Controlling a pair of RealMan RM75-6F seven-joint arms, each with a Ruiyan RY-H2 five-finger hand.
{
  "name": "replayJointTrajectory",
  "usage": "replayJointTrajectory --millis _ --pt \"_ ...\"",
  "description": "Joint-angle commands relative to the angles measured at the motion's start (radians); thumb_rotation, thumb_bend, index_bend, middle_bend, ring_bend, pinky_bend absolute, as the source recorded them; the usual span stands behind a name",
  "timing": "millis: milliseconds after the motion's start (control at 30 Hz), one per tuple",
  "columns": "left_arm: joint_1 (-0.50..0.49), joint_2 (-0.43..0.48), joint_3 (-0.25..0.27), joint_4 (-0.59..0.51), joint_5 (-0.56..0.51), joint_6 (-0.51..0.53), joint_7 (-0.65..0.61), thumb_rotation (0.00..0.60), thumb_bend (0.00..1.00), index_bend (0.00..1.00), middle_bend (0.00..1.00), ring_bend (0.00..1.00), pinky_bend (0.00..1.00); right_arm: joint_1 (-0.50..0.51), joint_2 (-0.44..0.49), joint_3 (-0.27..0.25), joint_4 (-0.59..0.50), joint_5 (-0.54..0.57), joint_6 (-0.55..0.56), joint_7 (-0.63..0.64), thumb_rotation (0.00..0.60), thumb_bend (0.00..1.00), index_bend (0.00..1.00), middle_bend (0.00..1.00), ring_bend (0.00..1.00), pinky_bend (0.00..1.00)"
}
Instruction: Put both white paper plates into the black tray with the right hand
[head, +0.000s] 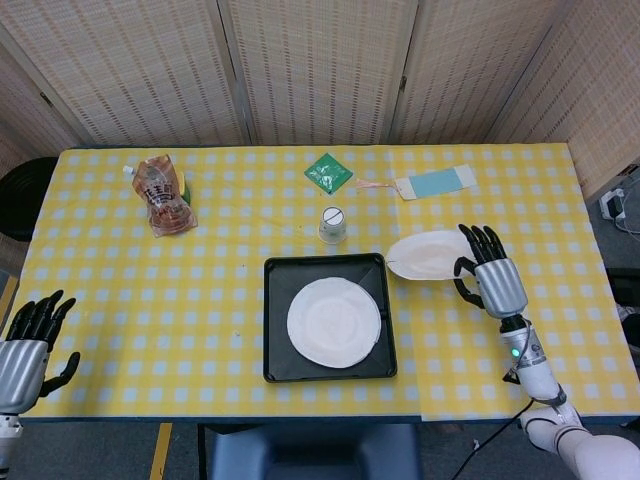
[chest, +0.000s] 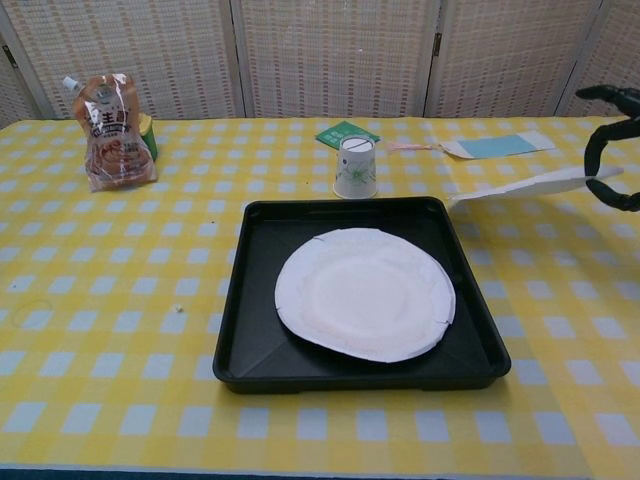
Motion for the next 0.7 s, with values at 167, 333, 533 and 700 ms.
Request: replayJointTrajectory --millis 167,333,533,700 --pt "0.000 0.008 -0.001 -0.007 -0.002 0.000 -0.024 0.600 0.46 0.00 0.00 0.00 0.00 -0.034 0.182 0.012 -0.401 -0.096 0.234 -0.169 0.600 0.46 0.72 0.08 0.02 0.00" --pt "0.003 0.014 0.001 -0.010 0.002 0.004 -0.030 0.600 0.46 0.00 0.00 0.00 0.00 -0.003 0.206 -0.011 -0.524 -0.161 0.209 -0.255 0.600 0.46 0.72 0.08 0.02 0.00" --pt "0.009 0.020 -0.001 -0.012 -0.004 0.010 -0.039 0.600 0.46 0.00 0.00 0.00 0.00 0.051 0.146 -0.034 -0.533 -0.224 0.152 -0.302 0.600 0.46 0.72 0.08 0.02 0.00" --pt "0.011 0.028 -0.003 -0.015 -0.012 0.011 -0.046 0.600 0.46 0.00 0.00 0.00 0.00 0.073 0.064 -0.051 -0.461 -0.254 0.131 -0.324 0.600 0.46 0.72 0.09 0.02 0.00"
